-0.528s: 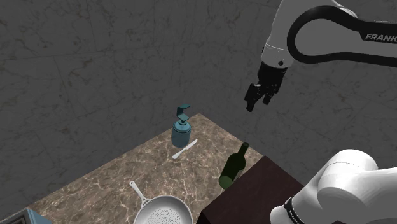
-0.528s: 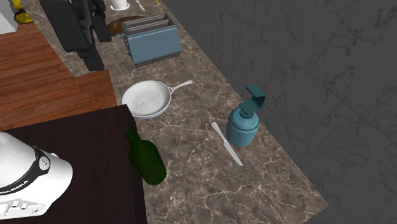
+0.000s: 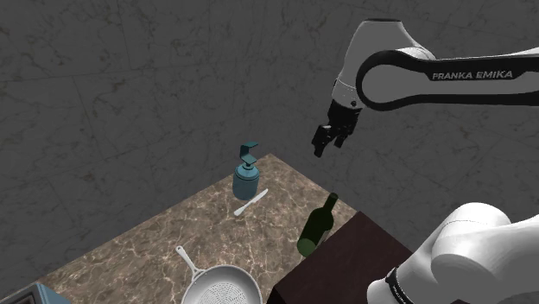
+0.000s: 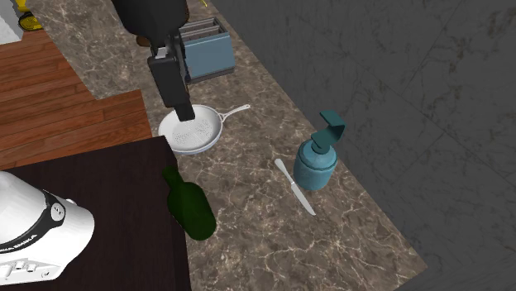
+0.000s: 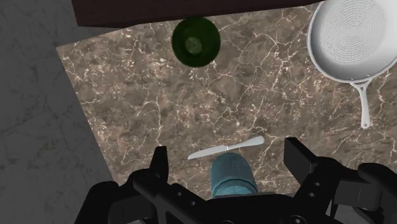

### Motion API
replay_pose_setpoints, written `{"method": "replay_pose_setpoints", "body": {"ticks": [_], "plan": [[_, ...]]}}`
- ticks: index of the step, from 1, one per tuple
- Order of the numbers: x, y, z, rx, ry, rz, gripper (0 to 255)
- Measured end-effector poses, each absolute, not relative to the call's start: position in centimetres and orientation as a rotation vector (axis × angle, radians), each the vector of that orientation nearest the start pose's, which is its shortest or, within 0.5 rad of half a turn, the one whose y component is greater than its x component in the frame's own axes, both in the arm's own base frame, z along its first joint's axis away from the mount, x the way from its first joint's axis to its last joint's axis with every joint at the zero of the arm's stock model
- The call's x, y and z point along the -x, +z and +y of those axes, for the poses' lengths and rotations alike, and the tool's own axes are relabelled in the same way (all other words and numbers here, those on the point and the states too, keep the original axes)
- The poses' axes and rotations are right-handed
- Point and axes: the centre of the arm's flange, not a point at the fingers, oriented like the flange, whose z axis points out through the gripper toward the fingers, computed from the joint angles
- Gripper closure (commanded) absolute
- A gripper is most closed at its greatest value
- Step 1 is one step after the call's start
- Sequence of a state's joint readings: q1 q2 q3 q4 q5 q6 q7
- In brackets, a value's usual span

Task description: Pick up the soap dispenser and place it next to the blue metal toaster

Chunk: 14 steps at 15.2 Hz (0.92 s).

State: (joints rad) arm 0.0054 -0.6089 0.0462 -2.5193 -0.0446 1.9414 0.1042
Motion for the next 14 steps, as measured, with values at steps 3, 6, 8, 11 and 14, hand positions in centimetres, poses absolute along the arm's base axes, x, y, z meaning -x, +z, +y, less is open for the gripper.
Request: {"method": "replay_pose_setpoints", "body": {"ticks": [3,6,8,11,14], "plan": [[-38.7,45.7,1.7,3.196,-0.104,0.032,0],[-41.5,43.2,1.1,3.184,-0.152,-0.007,0],[-43.3,41.7,1.4,3.176,-0.184,-0.033,0],[-45.6,39.3,1.3,3.162,-0.230,-0.073,0],[-48.0,36.5,1.8,3.147,-0.276,-0.111,0]]}}
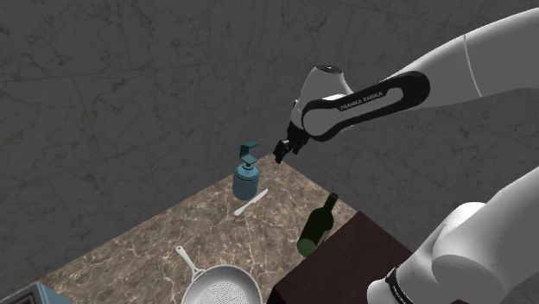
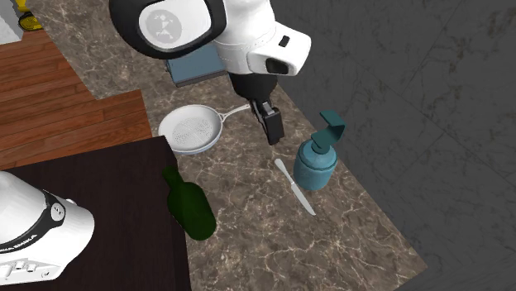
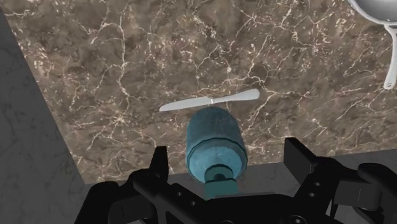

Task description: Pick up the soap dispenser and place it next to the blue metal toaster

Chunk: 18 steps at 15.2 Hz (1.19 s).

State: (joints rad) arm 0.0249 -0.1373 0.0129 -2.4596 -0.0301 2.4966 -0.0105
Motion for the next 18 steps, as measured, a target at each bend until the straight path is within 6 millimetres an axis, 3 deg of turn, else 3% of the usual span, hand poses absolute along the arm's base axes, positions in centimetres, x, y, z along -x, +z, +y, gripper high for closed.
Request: {"method": "replay_pose_setpoints", "body": {"ticks": [6,11,18], "plan": [[-53.8,31.8,1.6,3.115,-0.367,-0.188,0],[-58.8,27.8,2.5,3.084,-0.443,-0.251,0],[-60.9,24.4,2.6,3.076,-0.463,-0.269,0]]}}
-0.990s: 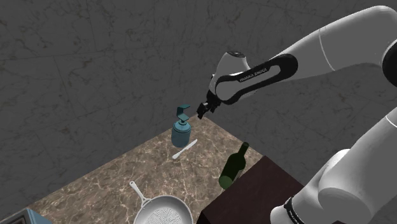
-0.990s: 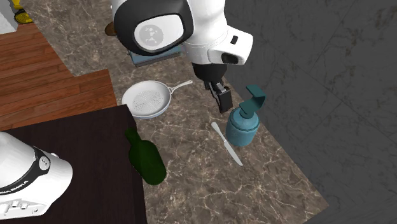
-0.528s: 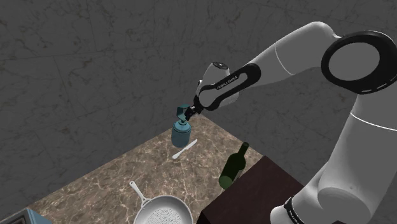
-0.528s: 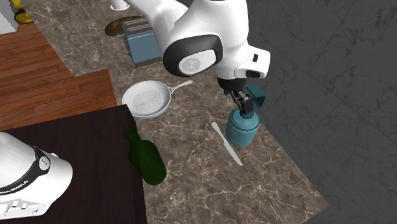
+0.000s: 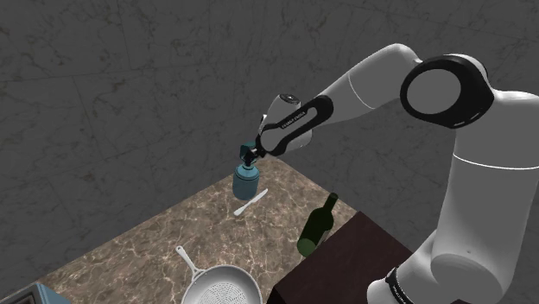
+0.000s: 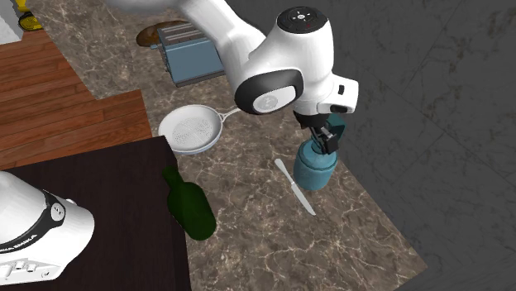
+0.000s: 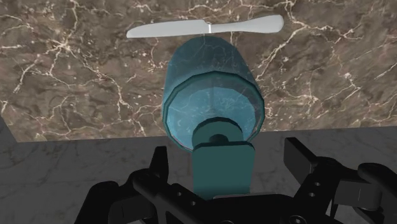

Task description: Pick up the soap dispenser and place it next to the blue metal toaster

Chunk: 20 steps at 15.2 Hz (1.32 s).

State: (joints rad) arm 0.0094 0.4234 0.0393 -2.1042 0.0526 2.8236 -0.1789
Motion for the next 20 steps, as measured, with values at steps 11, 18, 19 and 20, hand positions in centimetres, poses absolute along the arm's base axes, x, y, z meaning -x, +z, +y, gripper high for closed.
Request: {"method": "replay_pose_setpoints", "body": {"ticks": [11,18,19,20], "plan": [[-61.32,23.21,2.71,3.075,-0.465,-0.269,255],[-61.31,23.22,2.69,3.075,-0.465,-0.269,255],[-61.32,23.22,2.70,3.075,-0.465,-0.269,255],[-61.29,23.44,2.71,3.076,-0.463,-0.269,255]]}}
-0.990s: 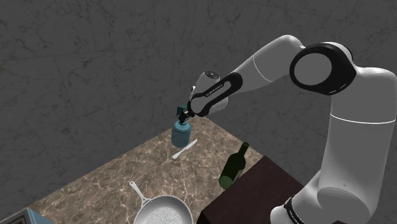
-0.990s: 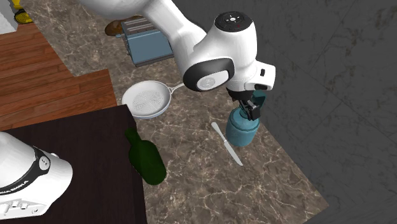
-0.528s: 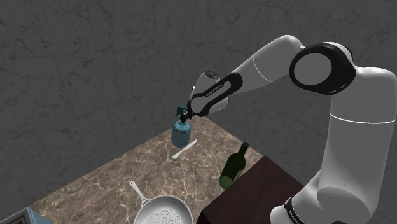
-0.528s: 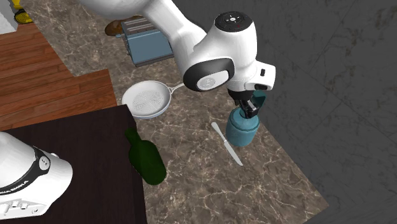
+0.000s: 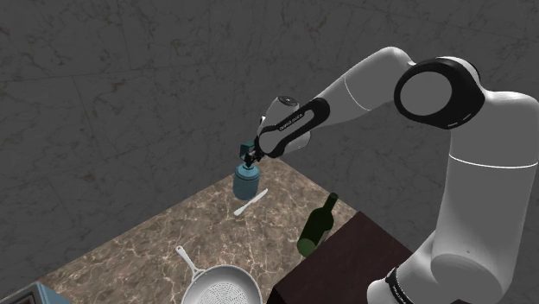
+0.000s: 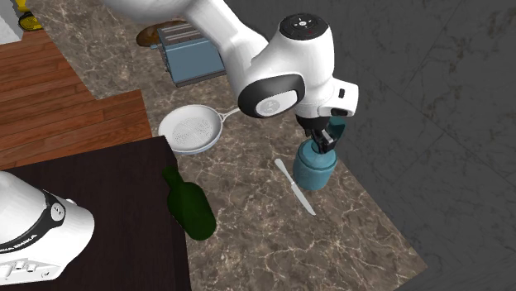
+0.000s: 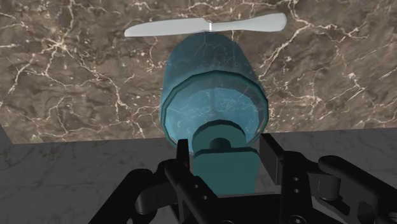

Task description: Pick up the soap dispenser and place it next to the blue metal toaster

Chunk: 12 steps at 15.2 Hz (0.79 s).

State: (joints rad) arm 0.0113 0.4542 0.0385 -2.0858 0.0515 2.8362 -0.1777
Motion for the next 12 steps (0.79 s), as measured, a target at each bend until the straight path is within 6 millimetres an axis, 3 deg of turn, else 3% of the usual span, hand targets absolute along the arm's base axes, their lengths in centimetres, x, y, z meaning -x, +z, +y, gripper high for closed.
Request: {"method": "replay_pose_setpoints", "body": {"ticks": [12], "plan": [[-61.3,29.5,2.8,3.076,-0.463,-0.269,255]]}}
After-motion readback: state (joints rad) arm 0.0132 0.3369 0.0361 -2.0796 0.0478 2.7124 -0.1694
